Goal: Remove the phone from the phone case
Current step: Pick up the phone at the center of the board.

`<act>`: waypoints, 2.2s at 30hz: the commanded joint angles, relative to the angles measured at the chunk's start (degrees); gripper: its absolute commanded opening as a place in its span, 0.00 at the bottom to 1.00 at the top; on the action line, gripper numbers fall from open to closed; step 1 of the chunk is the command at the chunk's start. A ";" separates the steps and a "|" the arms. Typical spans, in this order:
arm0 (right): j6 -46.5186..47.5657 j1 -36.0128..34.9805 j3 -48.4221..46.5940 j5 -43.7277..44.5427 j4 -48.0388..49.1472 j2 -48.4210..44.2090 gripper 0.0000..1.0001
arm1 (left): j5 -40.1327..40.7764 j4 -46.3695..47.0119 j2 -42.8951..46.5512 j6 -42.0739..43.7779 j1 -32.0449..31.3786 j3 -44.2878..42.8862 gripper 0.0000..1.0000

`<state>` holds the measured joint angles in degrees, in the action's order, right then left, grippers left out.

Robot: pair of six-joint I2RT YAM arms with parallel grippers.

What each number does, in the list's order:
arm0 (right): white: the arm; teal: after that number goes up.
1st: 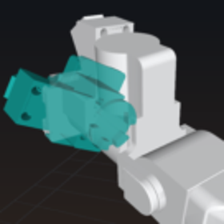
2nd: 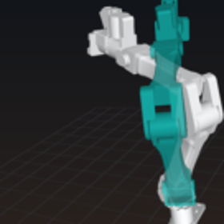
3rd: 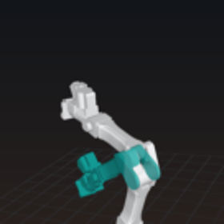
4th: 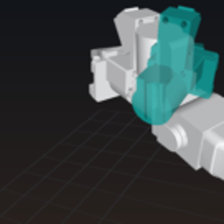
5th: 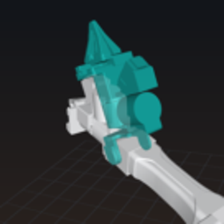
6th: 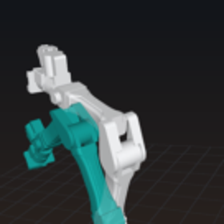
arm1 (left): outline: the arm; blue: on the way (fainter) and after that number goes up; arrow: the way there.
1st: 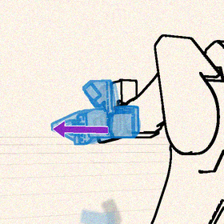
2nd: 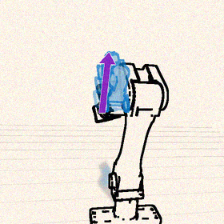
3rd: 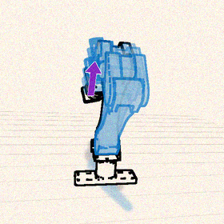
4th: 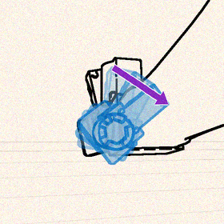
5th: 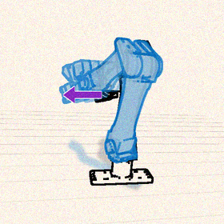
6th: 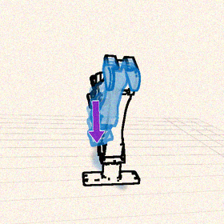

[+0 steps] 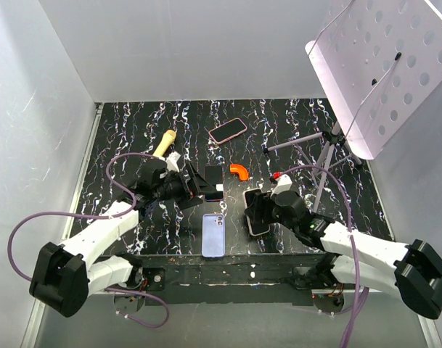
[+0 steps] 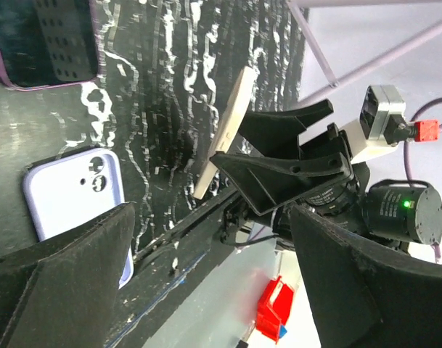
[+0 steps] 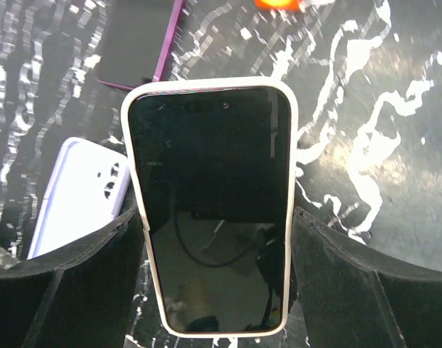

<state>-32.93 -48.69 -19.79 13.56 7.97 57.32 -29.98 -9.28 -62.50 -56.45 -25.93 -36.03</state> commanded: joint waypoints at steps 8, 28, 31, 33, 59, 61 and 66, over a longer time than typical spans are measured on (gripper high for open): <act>4.89 -1.58 -3.32 -5.12 9.26 -6.25 0.01 | 7.56 8.93 -9.03 -0.34 -12.64 -5.80 0.76; 3.22 -5.72 -7.89 -6.62 6.89 -6.17 0.01 | 7.57 12.44 -20.38 0.46 -18.01 -13.80 0.27; 3.22 -5.72 -9.64 -7.76 4.87 -5.21 0.02 | 5.90 12.62 -18.63 0.72 -17.92 -13.72 0.12; 4.18 -5.72 -11.84 -11.43 1.02 -3.98 0.47 | 4.84 11.14 -16.70 2.29 -17.84 -13.71 0.00; -9.68 -3.96 -13.53 -52.41 14.15 -3.62 0.01 | -19.60 8.93 0.36 7.24 -10.01 -14.25 0.07; -13.46 -3.96 -11.86 -51.88 21.45 -3.01 0.01 | -18.89 13.56 0.54 3.73 -10.36 -11.71 0.13; -18.74 -3.87 -12.47 -52.67 28.92 0.68 0.01 | -19.68 22.45 1.15 -4.98 -10.28 -5.29 0.20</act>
<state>-46.19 -52.58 -31.33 -41.10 19.11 55.51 -52.27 6.13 -61.60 -51.16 -35.77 -45.25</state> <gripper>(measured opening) 0.189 0.197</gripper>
